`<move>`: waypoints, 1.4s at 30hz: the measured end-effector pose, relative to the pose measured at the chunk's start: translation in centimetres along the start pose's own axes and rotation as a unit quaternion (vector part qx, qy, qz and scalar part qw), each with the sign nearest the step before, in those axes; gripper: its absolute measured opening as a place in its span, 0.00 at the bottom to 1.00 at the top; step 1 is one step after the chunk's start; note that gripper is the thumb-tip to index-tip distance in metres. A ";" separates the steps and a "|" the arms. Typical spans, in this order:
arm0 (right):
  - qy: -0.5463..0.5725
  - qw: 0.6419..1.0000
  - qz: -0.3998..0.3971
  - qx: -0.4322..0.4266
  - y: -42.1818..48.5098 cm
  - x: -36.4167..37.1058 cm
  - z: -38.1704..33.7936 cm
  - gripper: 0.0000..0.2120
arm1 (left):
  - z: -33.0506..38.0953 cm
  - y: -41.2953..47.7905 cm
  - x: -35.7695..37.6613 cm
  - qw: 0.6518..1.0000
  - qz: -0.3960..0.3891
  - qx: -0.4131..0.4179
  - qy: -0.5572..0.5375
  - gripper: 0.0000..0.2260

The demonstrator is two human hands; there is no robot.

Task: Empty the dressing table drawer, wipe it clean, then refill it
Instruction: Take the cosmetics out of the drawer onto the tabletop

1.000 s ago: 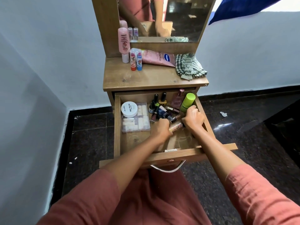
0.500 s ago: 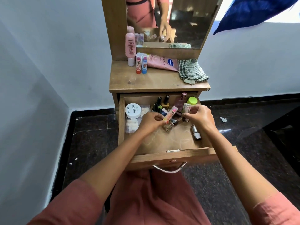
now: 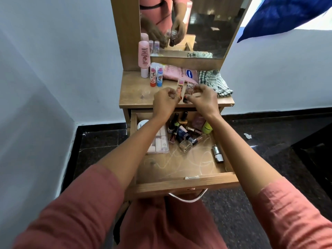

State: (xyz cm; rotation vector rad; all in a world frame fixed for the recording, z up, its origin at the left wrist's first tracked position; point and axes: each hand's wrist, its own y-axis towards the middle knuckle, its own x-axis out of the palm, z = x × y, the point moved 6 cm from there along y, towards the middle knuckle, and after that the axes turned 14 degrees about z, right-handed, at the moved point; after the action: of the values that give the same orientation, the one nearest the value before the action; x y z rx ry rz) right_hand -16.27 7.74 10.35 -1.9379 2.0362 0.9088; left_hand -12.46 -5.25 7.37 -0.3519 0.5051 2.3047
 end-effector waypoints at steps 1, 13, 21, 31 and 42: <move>-0.005 1.000 0.000 -0.007 0.6 0.5 -0.2 0.15 | 0.0 0.7 0.2 1.000 0.011 0.004 0.010 0.07; -0.005 1.000 0.012 -0.024 4.6 5.1 0.1 0.13 | -1.2 3.7 1.5 0.993 0.104 -0.045 0.020 0.08; -0.038 0.998 0.011 -0.046 6.8 5.9 1.1 0.16 | -1.3 4.1 1.6 0.991 0.126 -0.034 0.033 0.10; -0.022 0.997 -0.014 -0.073 7.2 7.0 -0.4 0.12 | -1.4 3.9 1.4 0.989 0.144 -0.029 0.030 0.10; -0.007 0.998 -0.016 -0.059 7.2 8.3 0.0 0.13 | -2.3 4.3 1.5 0.982 0.186 -0.028 0.009 0.10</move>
State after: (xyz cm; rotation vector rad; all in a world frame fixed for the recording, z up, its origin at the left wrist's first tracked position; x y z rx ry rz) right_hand -24.20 0.54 8.09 -2.0108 1.9800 1.0536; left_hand -16.29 -8.20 5.82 -0.3279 0.5552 2.6836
